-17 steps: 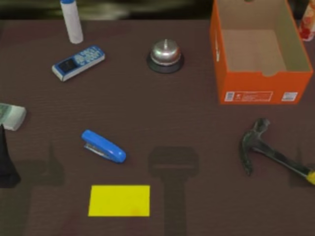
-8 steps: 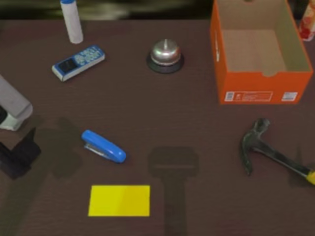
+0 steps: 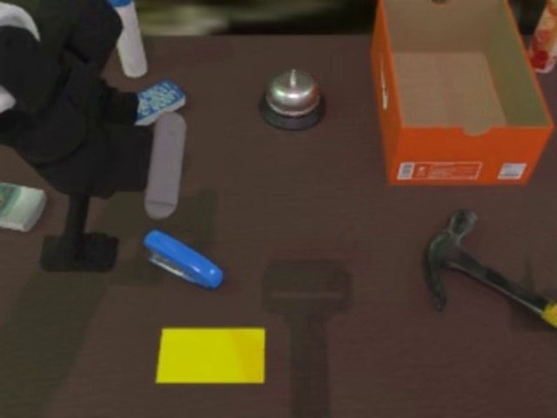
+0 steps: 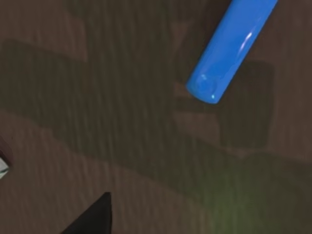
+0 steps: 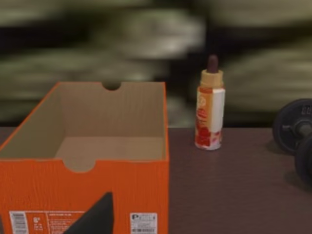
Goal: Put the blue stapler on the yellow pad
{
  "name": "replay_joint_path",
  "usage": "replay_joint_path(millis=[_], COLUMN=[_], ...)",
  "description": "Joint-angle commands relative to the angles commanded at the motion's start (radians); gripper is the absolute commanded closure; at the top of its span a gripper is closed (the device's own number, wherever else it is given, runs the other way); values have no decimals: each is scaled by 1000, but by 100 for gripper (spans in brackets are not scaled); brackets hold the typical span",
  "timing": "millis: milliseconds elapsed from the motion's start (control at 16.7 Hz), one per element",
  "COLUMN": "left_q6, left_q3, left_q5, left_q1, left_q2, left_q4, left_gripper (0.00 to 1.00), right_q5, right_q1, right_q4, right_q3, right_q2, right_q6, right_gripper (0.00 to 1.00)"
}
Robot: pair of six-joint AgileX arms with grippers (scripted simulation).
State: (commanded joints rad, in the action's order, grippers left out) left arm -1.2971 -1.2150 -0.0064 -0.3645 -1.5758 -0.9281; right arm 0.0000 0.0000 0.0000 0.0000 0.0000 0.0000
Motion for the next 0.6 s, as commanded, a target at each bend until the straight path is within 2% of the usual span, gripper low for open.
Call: replay_joint_path(millis=[300,600], left_q6=[-258,-331], left_q3=[-252,-327], left_q5=[-3,-4], left_q1=[-72,-92], left_q2=[-303,-383], left_q4=[-172,-217], left_gripper=[0,0], right_q5=[0,0], right_q1=[0,0], right_q4=[0,0], right_q3=[0,0], right_q2=[0,0], right_q6=[0,0], right_gripper=[0,0])
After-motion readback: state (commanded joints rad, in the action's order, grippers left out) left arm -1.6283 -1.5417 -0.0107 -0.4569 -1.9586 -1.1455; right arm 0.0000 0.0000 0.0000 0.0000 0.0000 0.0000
